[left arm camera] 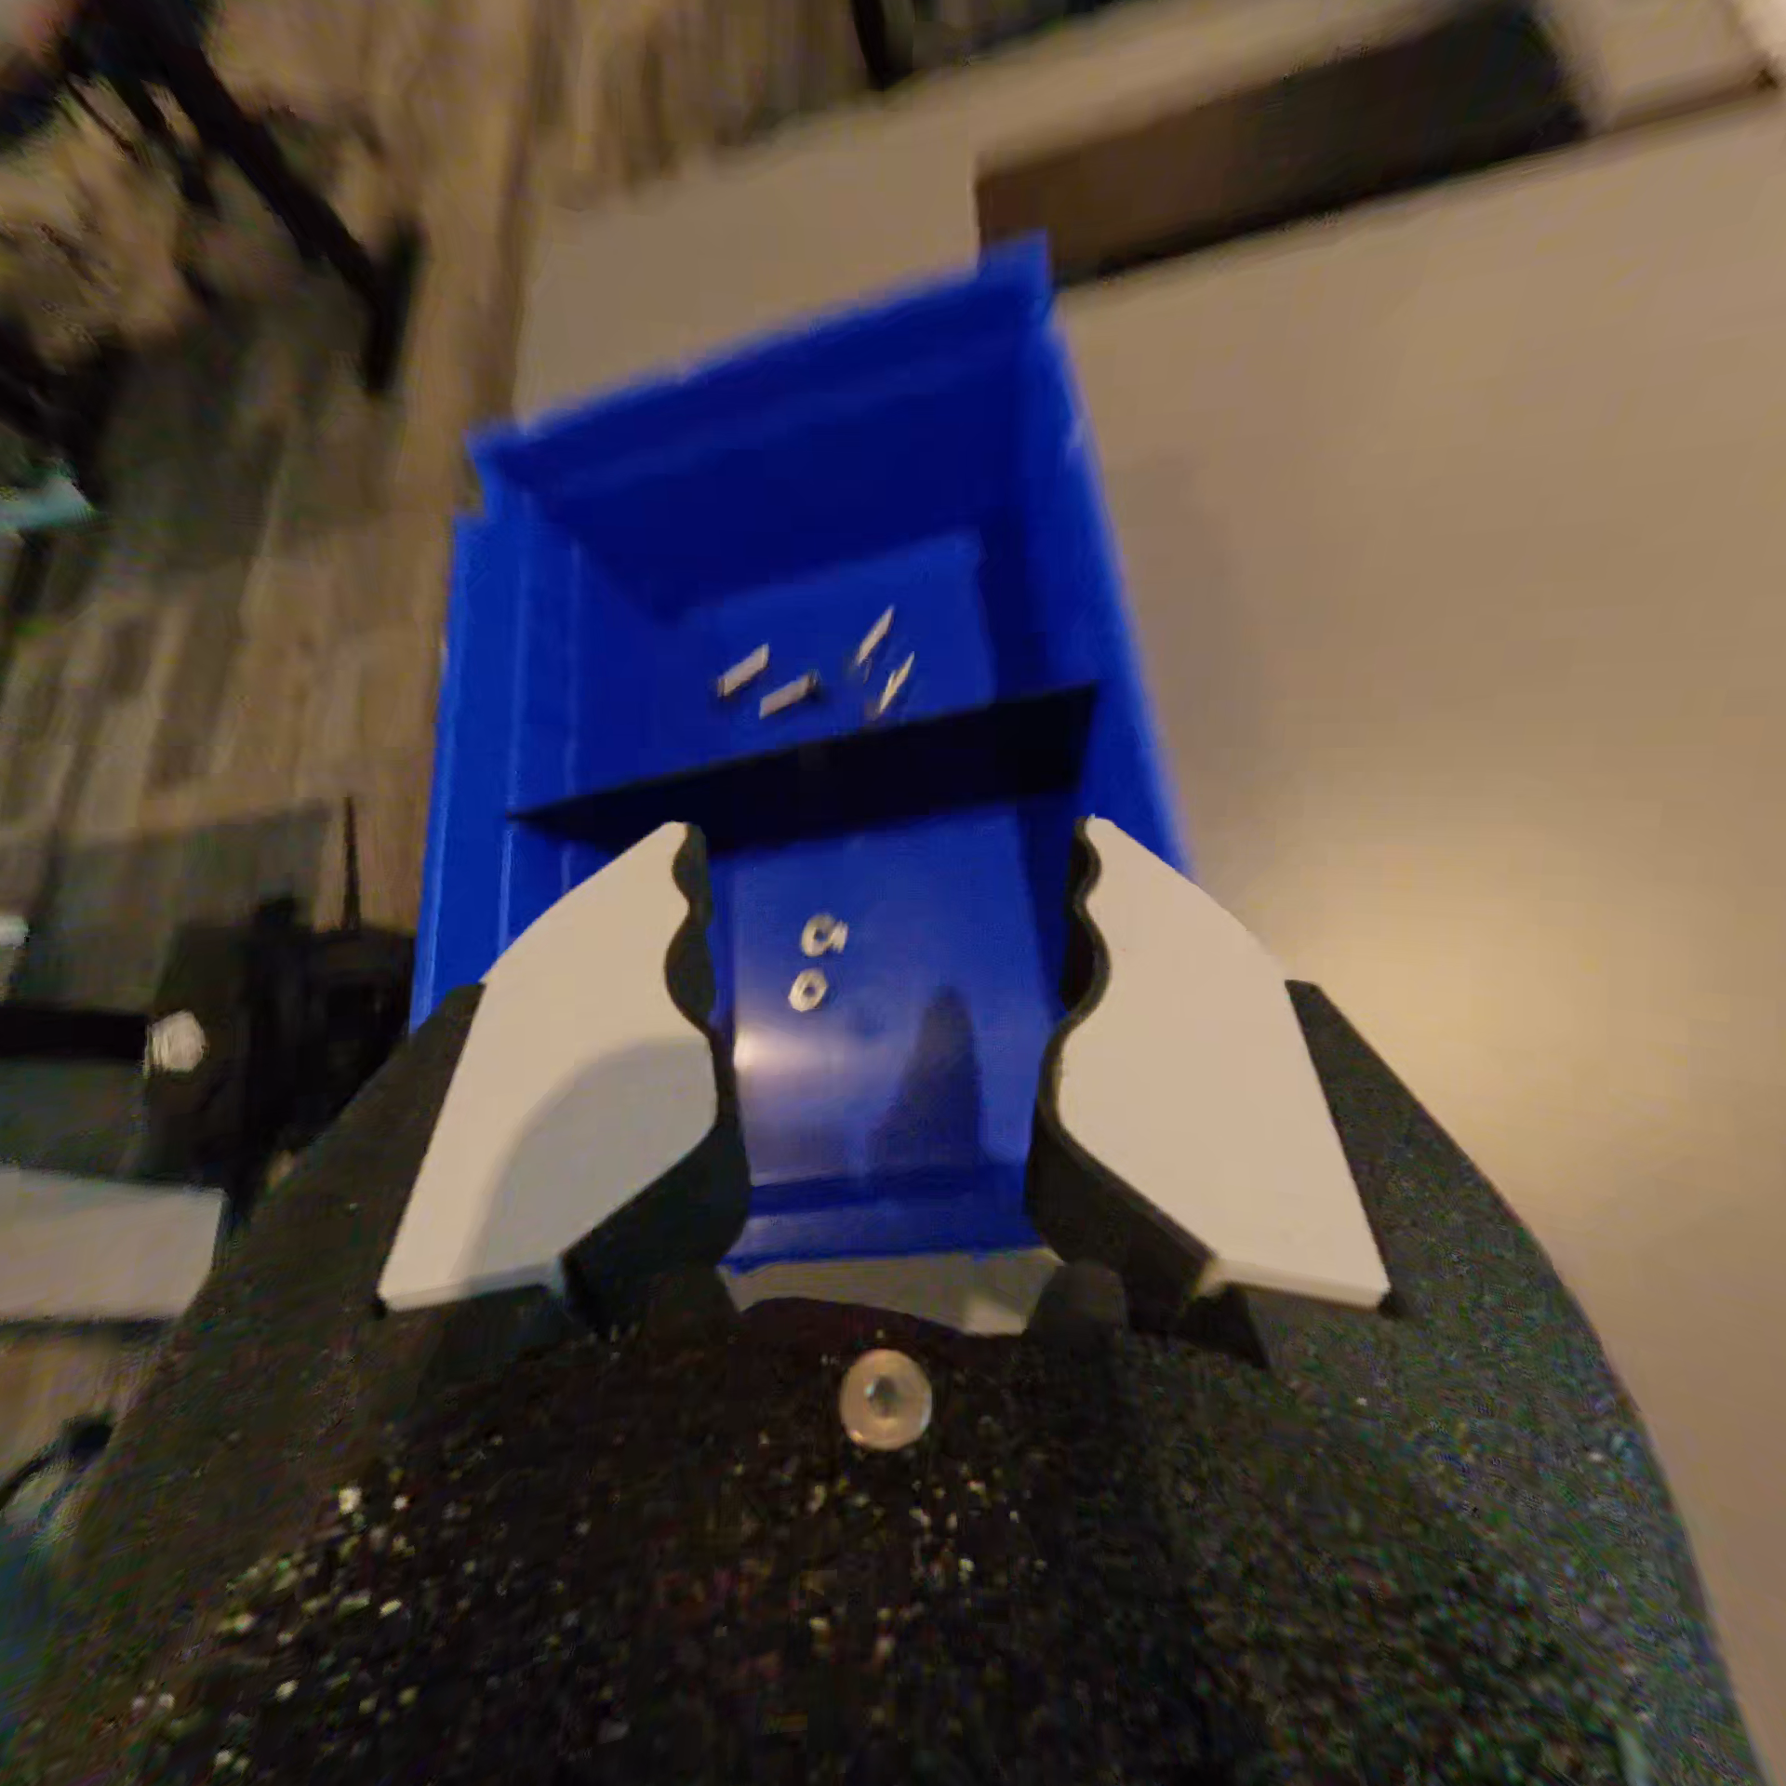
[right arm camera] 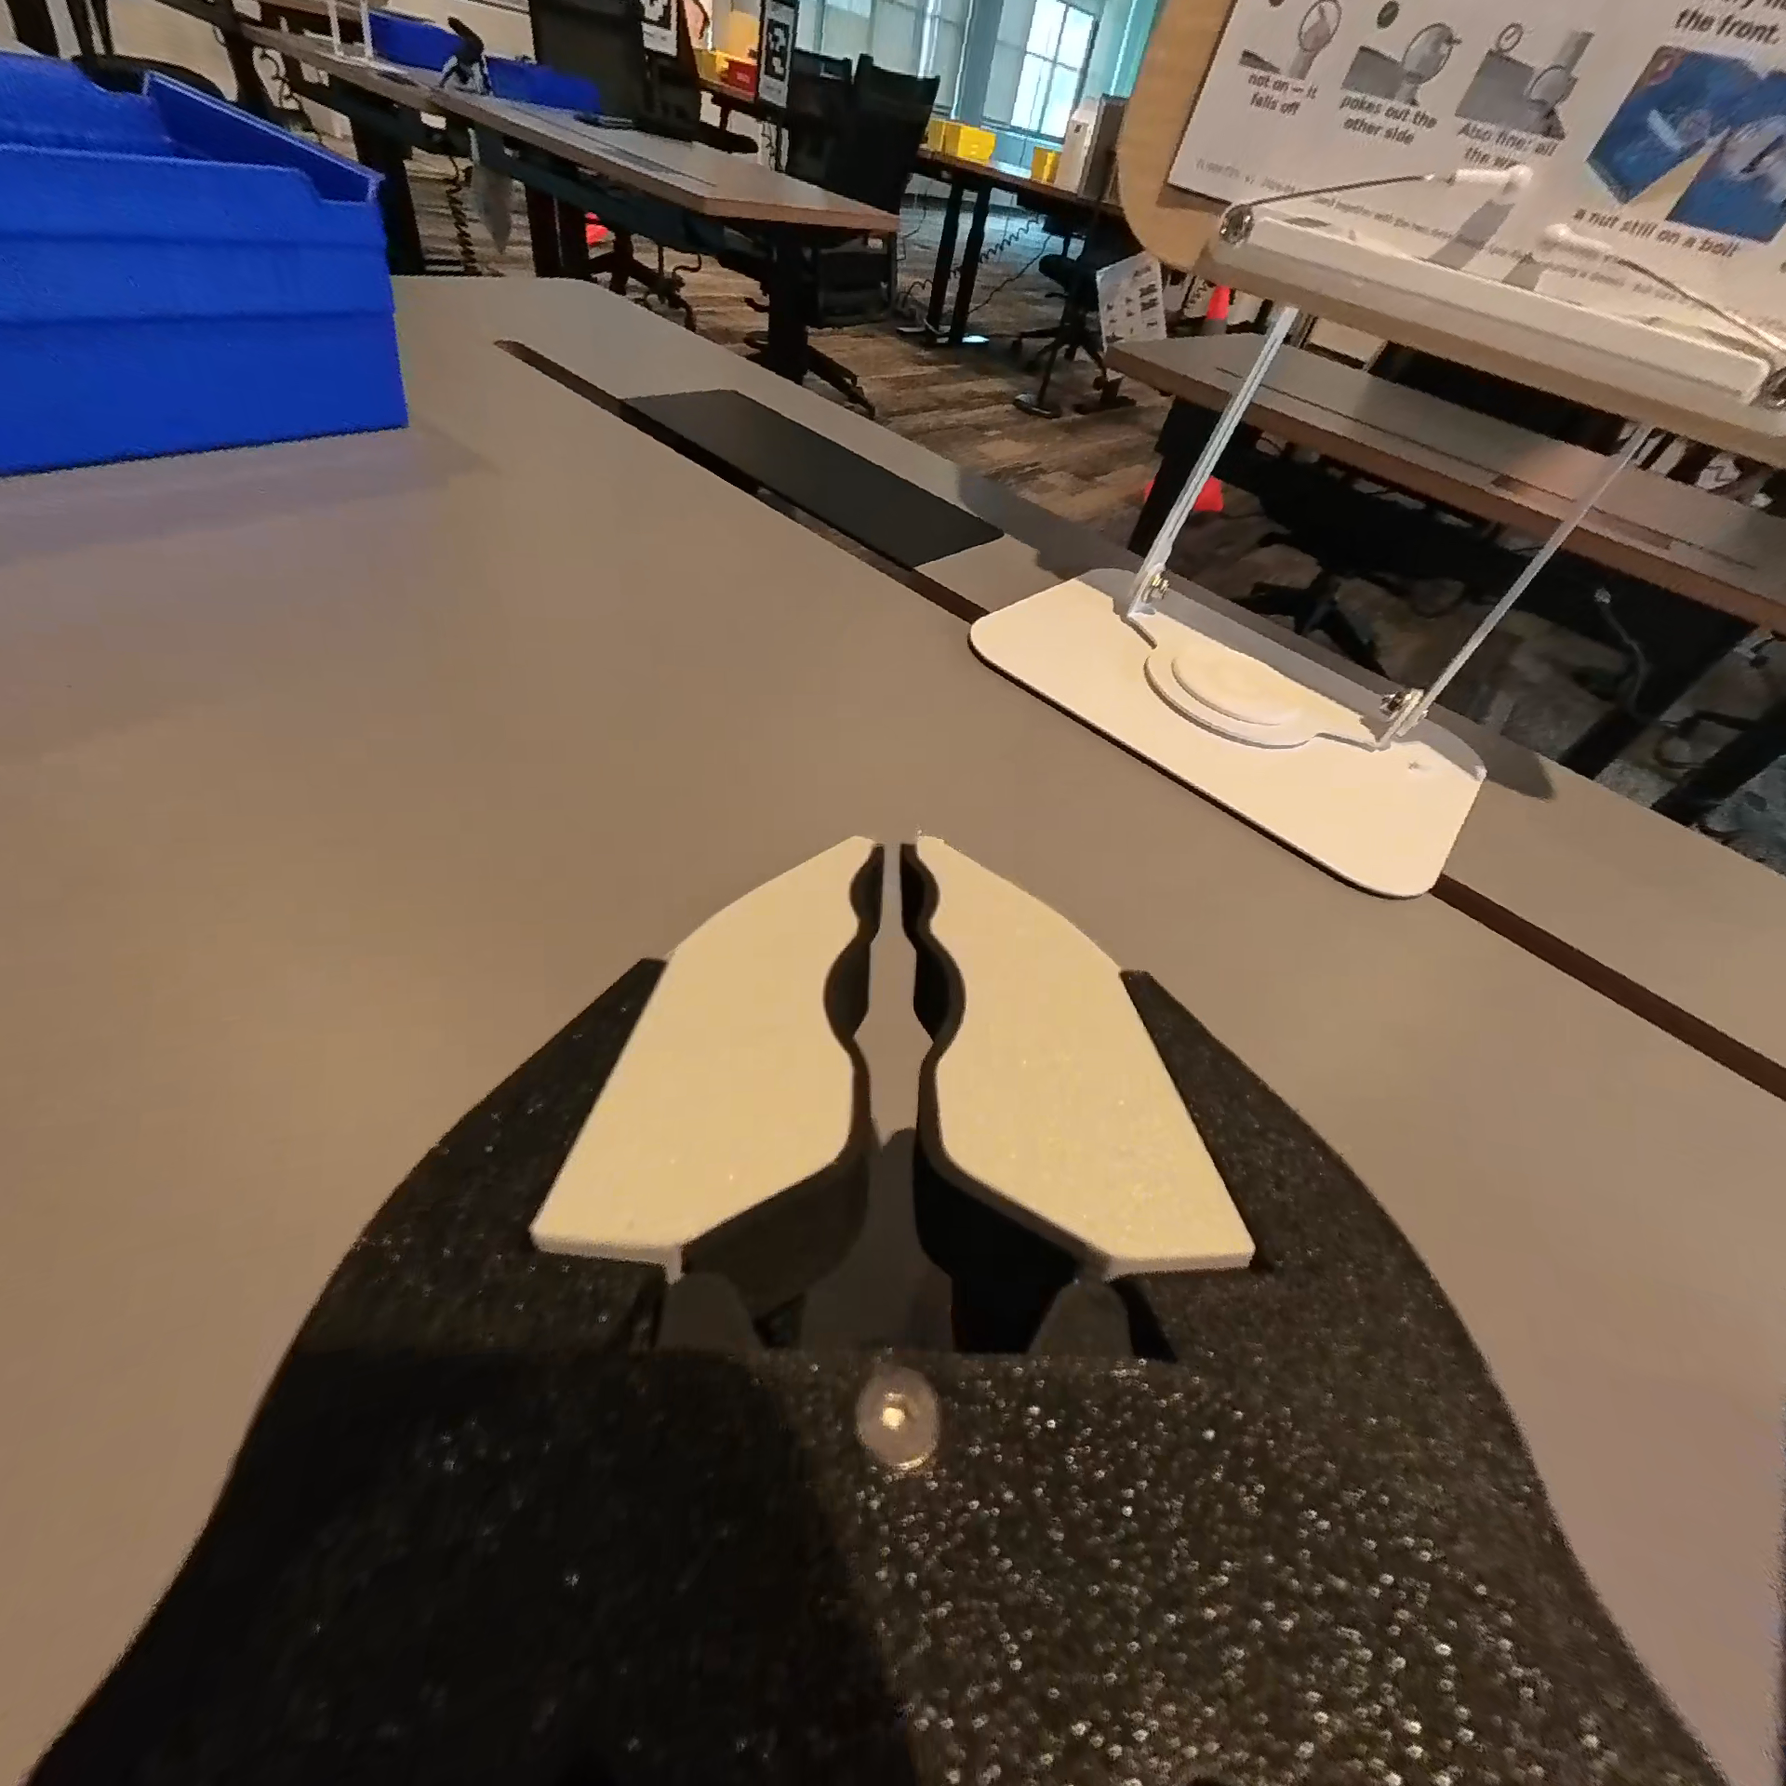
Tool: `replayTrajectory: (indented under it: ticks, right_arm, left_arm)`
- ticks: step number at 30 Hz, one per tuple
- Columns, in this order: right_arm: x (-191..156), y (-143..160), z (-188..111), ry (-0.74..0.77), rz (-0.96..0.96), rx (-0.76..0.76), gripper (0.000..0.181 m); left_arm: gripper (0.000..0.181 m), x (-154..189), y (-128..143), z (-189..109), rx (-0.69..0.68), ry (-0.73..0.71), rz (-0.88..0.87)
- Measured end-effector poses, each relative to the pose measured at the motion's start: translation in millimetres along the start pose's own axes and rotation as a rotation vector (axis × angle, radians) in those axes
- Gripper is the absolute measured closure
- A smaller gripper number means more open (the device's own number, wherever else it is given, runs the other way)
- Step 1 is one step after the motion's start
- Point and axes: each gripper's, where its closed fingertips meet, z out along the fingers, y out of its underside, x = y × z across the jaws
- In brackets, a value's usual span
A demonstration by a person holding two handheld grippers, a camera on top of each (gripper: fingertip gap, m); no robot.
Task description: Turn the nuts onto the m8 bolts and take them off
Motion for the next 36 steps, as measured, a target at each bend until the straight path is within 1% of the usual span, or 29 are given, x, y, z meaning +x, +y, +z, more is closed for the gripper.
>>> replayTrajectory:
  ticks: [2,3,4,6,8,13,18,20,22,25,27,28,30,33,35,36]
  right_arm:
    - [-1.4,0.5,0.2,-0.016,0.025,-0.005,0.177]
    - [-1.8,0.7,-0.1,-0.025,0.039,-0.007,0.176]
    - [-1.8,1.0,-0.8,-0.036,0.057,-0.008,0.176]
    - [0.2,1.8,-2.2,-0.052,0.106,-0.017,0.175]
    - [1.4,2.0,-3.1,-0.074,0.150,-0.018,0.174]
    - [3.9,0.8,-3.4,-0.102,0.196,-0.003,0.174]
    - [1.7,1.0,-2.4,-0.127,0.199,-0.001,0.174]
    - [1.6,0.4,-2.8,-0.134,0.204,0.006,0.174]
    - [2.1,0.1,-3.1,-0.138,0.213,0.010,0.174]
    - [2.5,0.0,-3.2,-0.140,0.219,0.013,0.174]
    - [2.1,0.0,-3.2,-0.140,0.215,0.012,0.174]
    - [1.7,0.0,-3.2,-0.140,0.213,0.012,0.174]
    - [1.8,-0.2,-3.5,-0.138,0.210,0.014,0.174]
    - [2.3,-0.6,-4.0,-0.138,0.214,0.019,0.174]
    - [2.5,-0.8,-4.1,-0.139,0.218,0.020,0.174]
    - [2.6,-0.8,-4.2,-0.139,0.218,0.020,0.174]
  left_arm:
    - [0.109,-13.1,32.1,30.1,-0.219,0.103,0.003]
    - [0.106,-17.0,42.8,43.3,-0.297,0.133,0.021]
    - [0.107,-21.3,49.4,55.0,-0.344,0.140,0.046]
    - [0.107,-24.9,60.7,72.3,-0.432,0.165,0.075]
    - [0.110,-28.6,70.7,83.2,-0.499,0.178,0.098]
    - [0.114,-32.2,93.6,97.4,-0.611,0.223,0.084]
    - [0.122,-35.0,104.3,103.5,-0.650,0.239,0.071]
    - [0.126,-34.8,113.6,105.3,-0.691,0.254,0.074]
    - [0.131,-30.6,111.2,107.5,-0.670,0.298,0.034]
    - [0.133,-30.2,111.2,107.5,-0.669,0.306,0.031]
    - [0.161,-30.8,111.1,107.2,-0.675,0.304,0.020]
    - [0.170,-30.9,111.2,107.4,-0.677,0.302,0.006]
    - [0.171,-31.1,110.7,107.5,-0.668,0.293,-0.013]
    - [0.172,-29.6,102.9,101.7,-0.613,0.281,-0.031]
    - [0.172,-30.2,85.8,89.1,-0.545,0.256,-0.025]
    - [0.172,-27.0,71.8,78.8,-0.495,0.256,-0.017]
